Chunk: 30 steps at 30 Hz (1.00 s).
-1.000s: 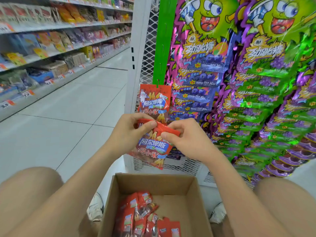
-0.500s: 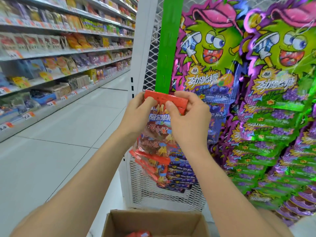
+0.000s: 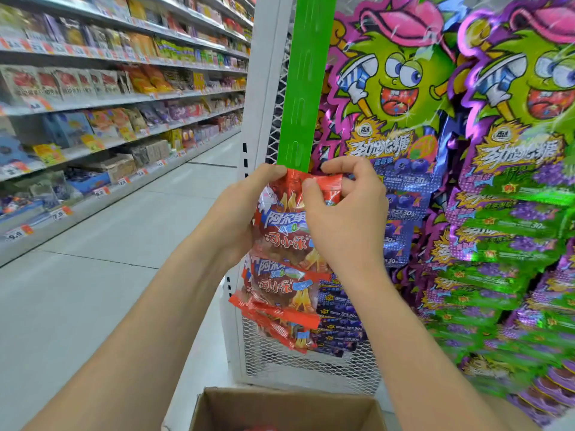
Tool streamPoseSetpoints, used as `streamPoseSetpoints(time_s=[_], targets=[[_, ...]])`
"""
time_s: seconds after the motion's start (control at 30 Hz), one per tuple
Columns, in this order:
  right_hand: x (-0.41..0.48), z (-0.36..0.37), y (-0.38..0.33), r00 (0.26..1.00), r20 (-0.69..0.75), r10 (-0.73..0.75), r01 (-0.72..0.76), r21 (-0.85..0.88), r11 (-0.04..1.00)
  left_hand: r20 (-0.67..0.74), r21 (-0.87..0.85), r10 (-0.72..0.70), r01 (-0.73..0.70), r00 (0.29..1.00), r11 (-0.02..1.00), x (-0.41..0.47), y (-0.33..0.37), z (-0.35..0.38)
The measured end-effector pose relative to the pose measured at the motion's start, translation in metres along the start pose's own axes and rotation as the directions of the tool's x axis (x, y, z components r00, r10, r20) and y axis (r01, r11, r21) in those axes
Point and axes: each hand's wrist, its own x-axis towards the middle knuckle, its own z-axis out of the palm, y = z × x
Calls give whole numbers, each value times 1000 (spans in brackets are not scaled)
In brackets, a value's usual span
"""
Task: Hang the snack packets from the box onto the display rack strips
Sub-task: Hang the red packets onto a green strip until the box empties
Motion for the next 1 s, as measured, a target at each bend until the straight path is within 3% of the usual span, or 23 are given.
streamPoseSetpoints(time_s=[0.1, 0.23, 0.43, 0.8, 1.0], targets=[[-7, 0, 3, 1000, 6, -11, 11, -42, 999, 59, 12, 30, -31, 998, 999, -4, -3, -3], [-16, -2, 6, 999, 42, -23, 26, -76, 997, 6, 31, 94, -94, 996, 995, -10, -7, -3], [-16, -4, -8, 994, 17, -104, 104, 7, 995, -39, 4, 165, -165, 985, 986, -11, -8, -6], [-21, 2, 10, 998, 56, -20, 28, -149, 988, -117, 167, 270, -250, 956, 954, -14, -16, 0], [-24, -2, 19, 997, 56, -50, 57, -138, 989, -111, 249, 284, -250, 952, 935, -22, -26, -1]])
